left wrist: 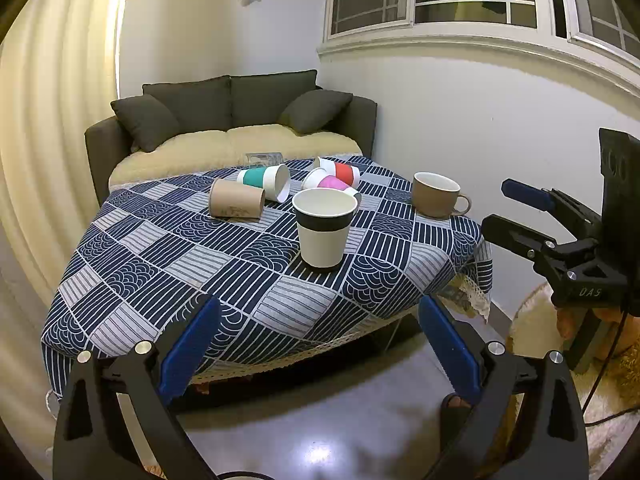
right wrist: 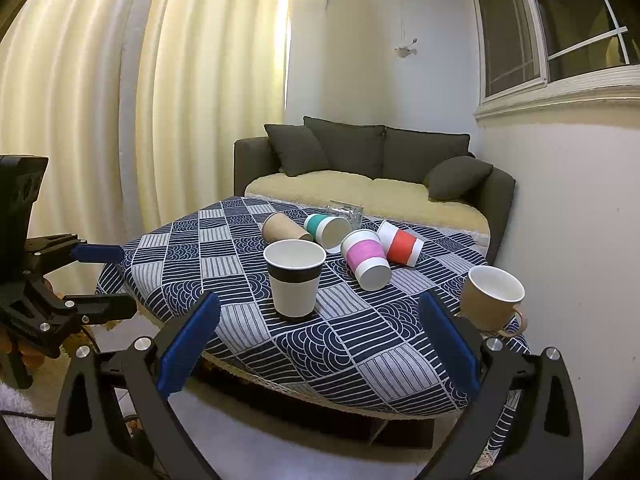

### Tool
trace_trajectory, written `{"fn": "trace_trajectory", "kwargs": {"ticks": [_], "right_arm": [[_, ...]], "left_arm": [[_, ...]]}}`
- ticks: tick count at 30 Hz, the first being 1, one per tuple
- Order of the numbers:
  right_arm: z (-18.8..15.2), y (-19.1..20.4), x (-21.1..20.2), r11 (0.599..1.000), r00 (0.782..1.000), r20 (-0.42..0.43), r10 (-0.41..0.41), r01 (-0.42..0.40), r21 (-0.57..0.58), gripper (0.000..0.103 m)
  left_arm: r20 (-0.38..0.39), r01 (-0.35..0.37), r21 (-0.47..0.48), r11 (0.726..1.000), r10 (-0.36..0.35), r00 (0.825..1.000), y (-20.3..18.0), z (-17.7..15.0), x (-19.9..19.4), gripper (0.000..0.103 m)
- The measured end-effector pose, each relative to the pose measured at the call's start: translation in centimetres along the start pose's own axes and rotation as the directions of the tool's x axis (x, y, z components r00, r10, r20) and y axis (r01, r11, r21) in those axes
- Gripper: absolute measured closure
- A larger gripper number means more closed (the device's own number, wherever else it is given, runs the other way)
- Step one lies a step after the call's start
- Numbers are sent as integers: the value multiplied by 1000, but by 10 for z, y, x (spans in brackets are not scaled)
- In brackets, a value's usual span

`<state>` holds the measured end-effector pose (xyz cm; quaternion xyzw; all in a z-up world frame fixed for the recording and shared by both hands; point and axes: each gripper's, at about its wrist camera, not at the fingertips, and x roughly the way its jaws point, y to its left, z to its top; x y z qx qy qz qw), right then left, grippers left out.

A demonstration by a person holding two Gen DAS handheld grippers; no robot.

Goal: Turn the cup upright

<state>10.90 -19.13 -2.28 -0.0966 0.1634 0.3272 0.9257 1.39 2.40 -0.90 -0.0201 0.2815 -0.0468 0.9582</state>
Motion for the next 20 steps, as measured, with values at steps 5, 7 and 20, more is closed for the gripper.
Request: {"fn": "trace_trajectory", "kwargs": {"ticks": [5,7,20], "right_arm": [[0,0,0,1000,1000,-1,0,0,-1,5],[0,0,0,1000,1000,0,0,0,-1,5],[-1,0,-1,1000,1000,-1,0,0,-1,5]], "left_arm": [[2,2,0,1000,-2,1000,2,-1,0,7],[1,-1,1,1000,1,1000,1,-1,0,7],[1,0,7,1000,0,1000,0,0,-1,7]]}}
